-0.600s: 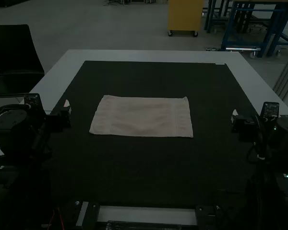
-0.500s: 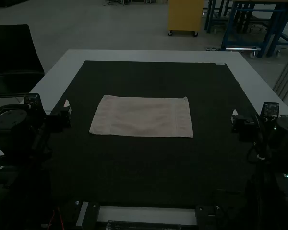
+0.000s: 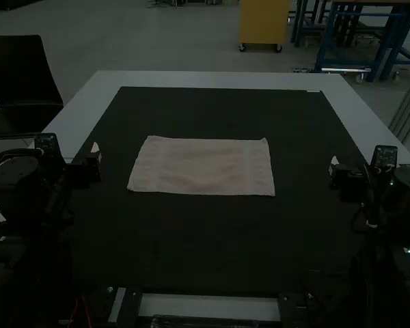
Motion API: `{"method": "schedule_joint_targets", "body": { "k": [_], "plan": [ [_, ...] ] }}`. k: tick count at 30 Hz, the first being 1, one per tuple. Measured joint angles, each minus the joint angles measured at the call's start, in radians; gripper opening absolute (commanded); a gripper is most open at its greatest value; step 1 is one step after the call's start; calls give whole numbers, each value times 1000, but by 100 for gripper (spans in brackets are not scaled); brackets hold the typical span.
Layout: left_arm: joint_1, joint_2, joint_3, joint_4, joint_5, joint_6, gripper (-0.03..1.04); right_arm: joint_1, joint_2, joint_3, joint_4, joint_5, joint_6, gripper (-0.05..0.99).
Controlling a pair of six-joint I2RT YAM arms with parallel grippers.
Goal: Fold the towel.
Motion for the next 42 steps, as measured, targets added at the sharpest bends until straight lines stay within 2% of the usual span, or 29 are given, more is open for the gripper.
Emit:
{"method": "schedule_joint_targets", "body": {
  "k": [38,42],
  "plan": [
    [0,0,0,0,0,0,97,0,0,0,0,0,0,92],
    [0,0,0,4,0,0,97,0,0,0,48,0,66,92]
  ]
}}
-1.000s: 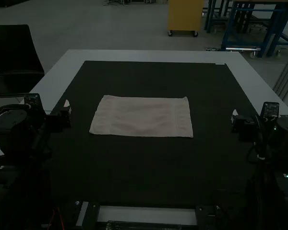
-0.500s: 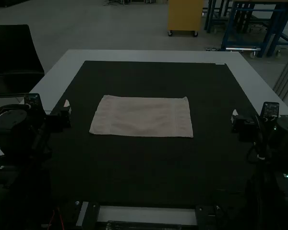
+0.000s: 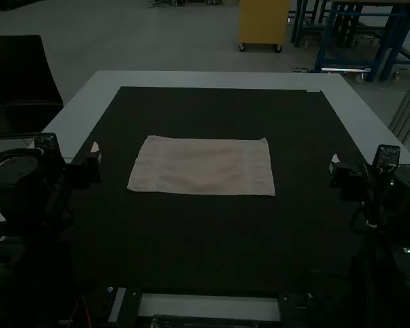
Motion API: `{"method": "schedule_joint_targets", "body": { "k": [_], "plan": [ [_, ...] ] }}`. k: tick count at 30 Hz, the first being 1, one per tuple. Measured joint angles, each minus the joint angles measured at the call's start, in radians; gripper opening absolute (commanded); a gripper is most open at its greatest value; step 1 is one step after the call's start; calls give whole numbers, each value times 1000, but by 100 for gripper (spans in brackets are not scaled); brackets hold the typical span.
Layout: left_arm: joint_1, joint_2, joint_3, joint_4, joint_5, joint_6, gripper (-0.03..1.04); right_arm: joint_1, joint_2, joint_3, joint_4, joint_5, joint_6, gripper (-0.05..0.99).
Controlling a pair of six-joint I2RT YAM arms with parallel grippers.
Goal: Fold the towel.
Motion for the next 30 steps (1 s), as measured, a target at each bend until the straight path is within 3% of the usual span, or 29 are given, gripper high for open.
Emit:
{"method": "schedule_joint_targets", "body": {
  "k": [3,7,10,16,18,24,30],
  "plan": [
    [0,0,0,44,0,19,97,0,-1,0,129,0,6,92],
    [0,0,0,77,0,151,97,1,-1,0,165,0,-83,92],
    [0,0,0,104,0,218,97,2,-1,0,209,0,-182,92],
    [2,0,2,251,-18,288,96,11,-1,3,348,-5,-352,91],
    [5,0,21,235,-19,301,96,10,0,26,319,-7,-369,92],
    [6,153,256,168,-14,305,96,11,170,276,229,-18,-278,92],
    [35,603,528,105,-14,173,96,11,631,546,80,-33,-74,91]
  ]
}}
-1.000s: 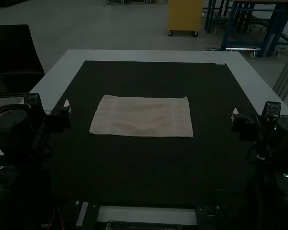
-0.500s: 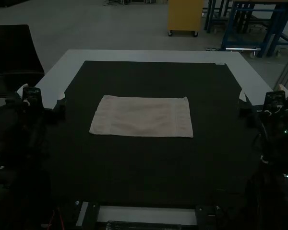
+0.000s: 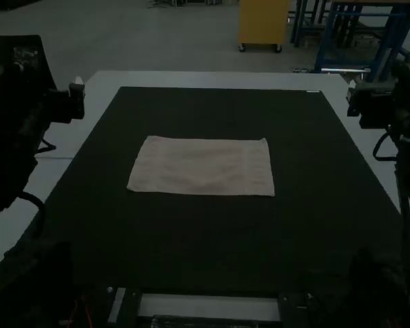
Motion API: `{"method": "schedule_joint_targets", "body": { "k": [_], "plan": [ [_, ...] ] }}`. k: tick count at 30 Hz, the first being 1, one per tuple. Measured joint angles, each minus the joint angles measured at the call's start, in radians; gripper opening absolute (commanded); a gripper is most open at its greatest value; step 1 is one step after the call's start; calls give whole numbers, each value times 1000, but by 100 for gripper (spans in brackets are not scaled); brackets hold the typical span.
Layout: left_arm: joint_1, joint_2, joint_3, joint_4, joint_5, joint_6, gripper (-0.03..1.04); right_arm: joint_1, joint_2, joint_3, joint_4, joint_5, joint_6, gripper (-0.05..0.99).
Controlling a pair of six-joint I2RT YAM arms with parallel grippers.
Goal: Fold the towel.
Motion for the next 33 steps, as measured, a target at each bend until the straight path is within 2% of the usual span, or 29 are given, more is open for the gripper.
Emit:
{"method": "schedule_joint_targets", "body": {
  "k": [4,5,8,11,13,20,28,33],
  "plan": [
    [82,284,91,-47,8,-71,96,0,348,29,-29,-29,95,91],
    [107,349,106,-68,24,-77,96,0,419,21,-15,-45,112,91],
    [149,508,117,-104,123,-68,96,0,544,-30,114,-71,149,91],
    [146,569,87,-106,203,-68,96,1,554,-47,173,-76,159,91],
    [136,567,77,-79,233,-68,96,6,546,-43,183,-85,152,91],
    [123,612,77,-33,380,-68,96,84,542,-34,105,-156,141,91],
    [125,786,79,119,438,-67,96,126,674,-29,152,-189,155,90],
    [121,903,104,167,468,-68,96,159,819,14,220,-197,159,91]
  ]
}}
